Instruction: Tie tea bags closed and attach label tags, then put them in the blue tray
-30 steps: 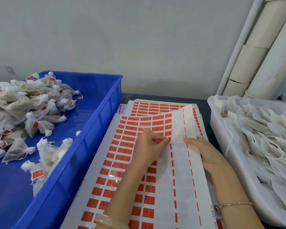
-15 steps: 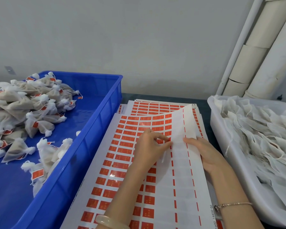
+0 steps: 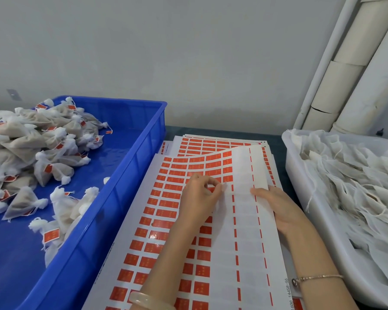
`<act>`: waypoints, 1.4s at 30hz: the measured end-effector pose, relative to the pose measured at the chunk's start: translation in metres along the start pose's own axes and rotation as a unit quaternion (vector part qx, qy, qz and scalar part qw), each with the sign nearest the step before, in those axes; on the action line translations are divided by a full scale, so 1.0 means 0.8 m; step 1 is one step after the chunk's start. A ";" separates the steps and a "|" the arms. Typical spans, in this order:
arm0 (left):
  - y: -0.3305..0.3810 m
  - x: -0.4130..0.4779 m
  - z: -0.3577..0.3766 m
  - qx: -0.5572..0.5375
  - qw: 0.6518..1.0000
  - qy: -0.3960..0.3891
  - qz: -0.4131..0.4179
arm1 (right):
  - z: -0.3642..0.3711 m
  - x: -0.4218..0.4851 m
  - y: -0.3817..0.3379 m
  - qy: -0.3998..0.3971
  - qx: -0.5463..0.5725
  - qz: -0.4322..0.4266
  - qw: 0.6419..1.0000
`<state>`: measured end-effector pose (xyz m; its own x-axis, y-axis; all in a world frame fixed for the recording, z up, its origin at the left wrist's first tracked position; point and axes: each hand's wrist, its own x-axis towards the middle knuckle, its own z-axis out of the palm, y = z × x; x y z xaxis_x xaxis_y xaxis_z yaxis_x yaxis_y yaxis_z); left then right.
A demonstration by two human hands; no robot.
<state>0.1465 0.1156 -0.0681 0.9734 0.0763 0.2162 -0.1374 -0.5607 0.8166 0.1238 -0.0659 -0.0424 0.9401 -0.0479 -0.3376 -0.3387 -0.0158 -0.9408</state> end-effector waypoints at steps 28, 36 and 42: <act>0.008 -0.009 -0.028 -0.164 0.980 -0.103 0.052 | 0.041 0.004 0.005 0.036 -0.193 -0.285 0.938; 0.024 -0.012 -0.045 -0.266 0.950 -0.163 0.011 | 0.015 0.015 -0.005 0.065 -0.081 -0.255 0.961; 0.027 -0.010 -0.046 -0.244 0.959 -0.147 0.000 | 0.025 0.032 0.002 -0.116 -0.070 -0.101 0.986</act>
<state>0.1287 0.1331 -0.0326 0.9732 -0.1997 0.1138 -0.1364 -0.1035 0.9852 0.1480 -0.0473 -0.0530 0.9670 0.2008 -0.1568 -0.1301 -0.1399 -0.9816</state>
